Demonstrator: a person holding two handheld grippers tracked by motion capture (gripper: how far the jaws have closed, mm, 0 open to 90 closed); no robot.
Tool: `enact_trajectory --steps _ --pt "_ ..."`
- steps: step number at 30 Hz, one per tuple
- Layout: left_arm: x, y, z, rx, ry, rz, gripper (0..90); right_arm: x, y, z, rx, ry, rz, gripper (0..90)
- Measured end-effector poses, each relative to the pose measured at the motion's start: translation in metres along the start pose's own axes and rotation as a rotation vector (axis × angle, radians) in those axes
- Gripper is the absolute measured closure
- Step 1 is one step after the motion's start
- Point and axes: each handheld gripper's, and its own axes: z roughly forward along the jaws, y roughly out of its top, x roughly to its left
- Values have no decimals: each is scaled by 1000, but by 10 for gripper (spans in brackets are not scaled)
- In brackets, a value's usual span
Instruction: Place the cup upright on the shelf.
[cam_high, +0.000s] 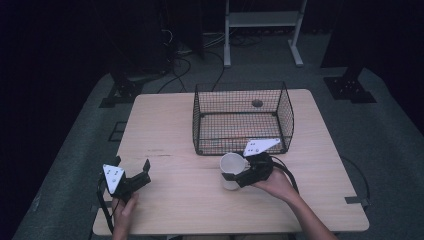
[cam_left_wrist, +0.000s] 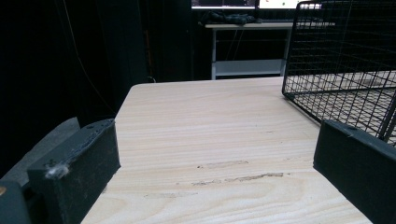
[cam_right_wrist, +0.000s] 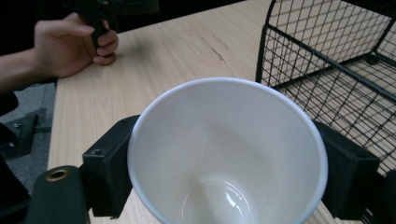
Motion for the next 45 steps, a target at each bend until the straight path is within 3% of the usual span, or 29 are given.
enact_trajectory --steps 7,18,29,45 --pt "0 0 0 0 0 0 0 -8 20 -5 -2 39 6 182" --pt "0 0 0 1 1 -1 0 -18 57 -12 -1 37 -27 182" --pt "0 0 0 2 1 -3 0 -25 72 -11 -3 30 -37 182" --pt "0 0 0 2 1 -7 0 -53 104 -9 -7 32 -17 182"
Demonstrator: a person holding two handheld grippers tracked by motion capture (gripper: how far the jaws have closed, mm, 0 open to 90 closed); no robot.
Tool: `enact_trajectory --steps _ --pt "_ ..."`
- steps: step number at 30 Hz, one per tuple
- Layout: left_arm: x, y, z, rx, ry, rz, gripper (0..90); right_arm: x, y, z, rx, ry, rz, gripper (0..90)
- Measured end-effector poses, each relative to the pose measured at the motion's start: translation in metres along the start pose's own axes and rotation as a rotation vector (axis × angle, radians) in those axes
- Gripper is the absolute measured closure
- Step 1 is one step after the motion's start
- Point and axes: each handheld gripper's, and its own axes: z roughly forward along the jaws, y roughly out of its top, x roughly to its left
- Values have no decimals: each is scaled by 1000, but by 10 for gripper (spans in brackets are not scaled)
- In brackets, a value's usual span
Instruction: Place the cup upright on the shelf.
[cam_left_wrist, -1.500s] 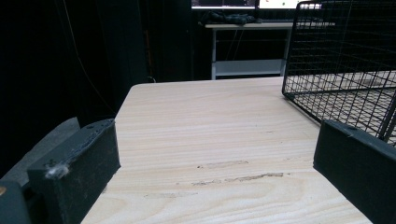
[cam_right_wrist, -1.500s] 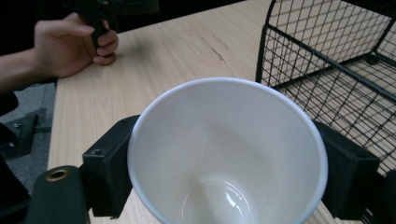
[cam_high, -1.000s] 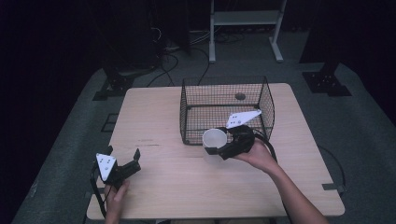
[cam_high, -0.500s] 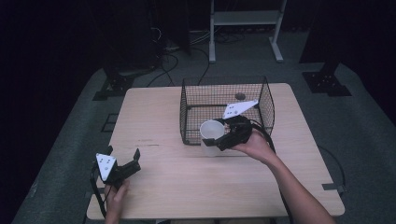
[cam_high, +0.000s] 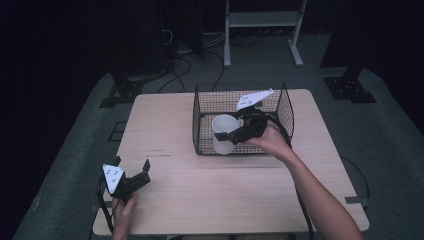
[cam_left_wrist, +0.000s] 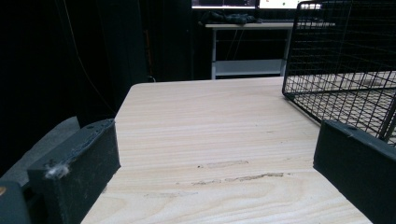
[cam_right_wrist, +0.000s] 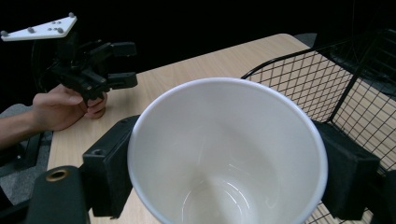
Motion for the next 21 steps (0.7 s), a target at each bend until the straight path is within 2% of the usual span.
enact_trajectory --steps 9,14,21 --pt "0 0 0 1 1 -2 0 -21 16 0 -10 -47 25 182" --pt "0 0 0 0 1 -6 0 -33 21 4 0 -92 23 182" --pt "1 0 0 0 0 -8 0 -47 27 8 9 -114 30 182"
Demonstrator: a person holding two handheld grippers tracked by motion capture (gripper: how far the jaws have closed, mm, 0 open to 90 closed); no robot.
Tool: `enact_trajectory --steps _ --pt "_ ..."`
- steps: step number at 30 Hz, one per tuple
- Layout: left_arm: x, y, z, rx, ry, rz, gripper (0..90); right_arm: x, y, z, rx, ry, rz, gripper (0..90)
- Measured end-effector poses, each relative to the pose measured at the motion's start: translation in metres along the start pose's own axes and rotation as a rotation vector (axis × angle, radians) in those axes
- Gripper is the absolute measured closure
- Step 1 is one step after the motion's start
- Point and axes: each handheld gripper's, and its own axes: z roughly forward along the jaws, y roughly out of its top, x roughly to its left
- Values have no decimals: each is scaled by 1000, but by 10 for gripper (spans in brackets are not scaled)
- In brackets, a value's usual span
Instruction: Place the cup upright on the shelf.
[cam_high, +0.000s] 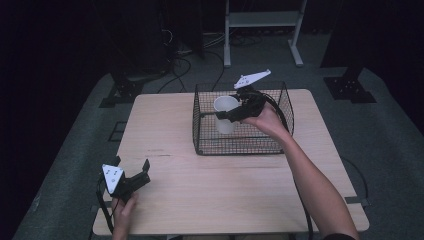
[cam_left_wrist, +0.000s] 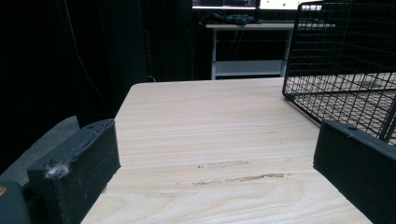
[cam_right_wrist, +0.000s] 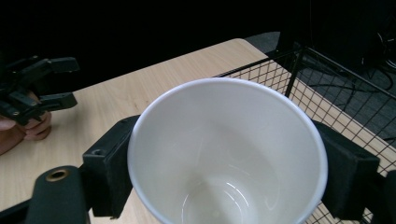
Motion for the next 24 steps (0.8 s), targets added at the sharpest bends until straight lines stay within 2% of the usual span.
enact_trajectory --steps 11,13,24 --pt "0 0 0 2 4 -4 0 -23 6 10 16 -42 25 182" --pt "1 0 0 1 4 -4 0 -27 6 12 5 -48 34 182" --pt "1 0 1 2 5 -8 0 -45 -6 30 41 -58 71 182"
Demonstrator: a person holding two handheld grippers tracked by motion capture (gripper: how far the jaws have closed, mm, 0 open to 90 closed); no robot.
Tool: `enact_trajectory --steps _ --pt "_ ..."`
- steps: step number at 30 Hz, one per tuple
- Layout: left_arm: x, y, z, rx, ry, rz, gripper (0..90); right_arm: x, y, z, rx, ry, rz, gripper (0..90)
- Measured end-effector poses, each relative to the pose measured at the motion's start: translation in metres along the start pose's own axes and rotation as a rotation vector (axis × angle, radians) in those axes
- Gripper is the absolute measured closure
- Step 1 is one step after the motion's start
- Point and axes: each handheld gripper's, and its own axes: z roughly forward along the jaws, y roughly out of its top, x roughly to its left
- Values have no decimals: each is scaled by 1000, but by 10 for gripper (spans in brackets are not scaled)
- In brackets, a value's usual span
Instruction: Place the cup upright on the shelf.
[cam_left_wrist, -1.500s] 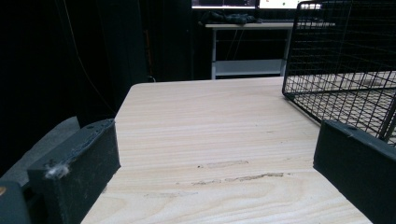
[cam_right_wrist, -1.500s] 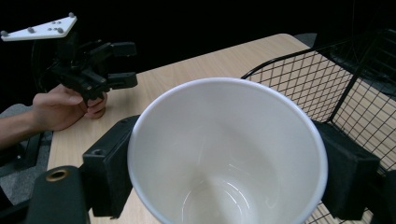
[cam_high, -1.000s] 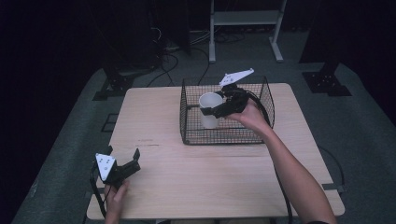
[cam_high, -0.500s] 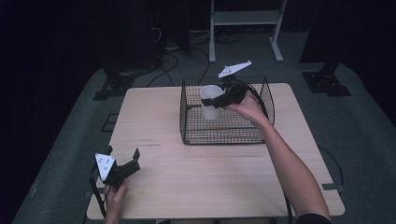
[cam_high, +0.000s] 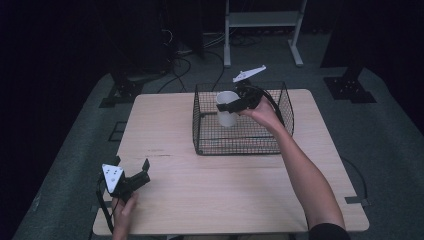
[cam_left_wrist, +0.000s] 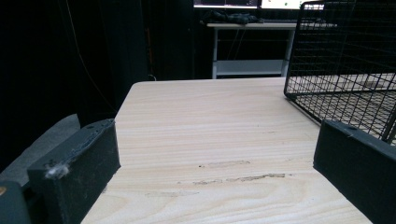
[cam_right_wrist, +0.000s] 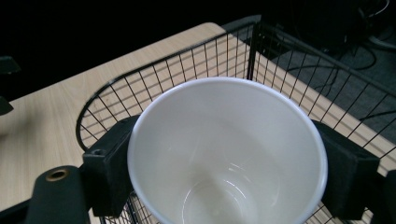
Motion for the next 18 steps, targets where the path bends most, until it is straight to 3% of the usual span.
enact_trajectory --steps 5,14,18 --pt "1 0 0 0 -1 -3 0 -6 -6 9 28 -3 6 182" --pt "1 0 -1 -3 -1 -4 0 -19 -15 25 16 20 66 181" --pt "1 0 -1 -1 -4 0 0 -24 -21 33 53 25 85 181"
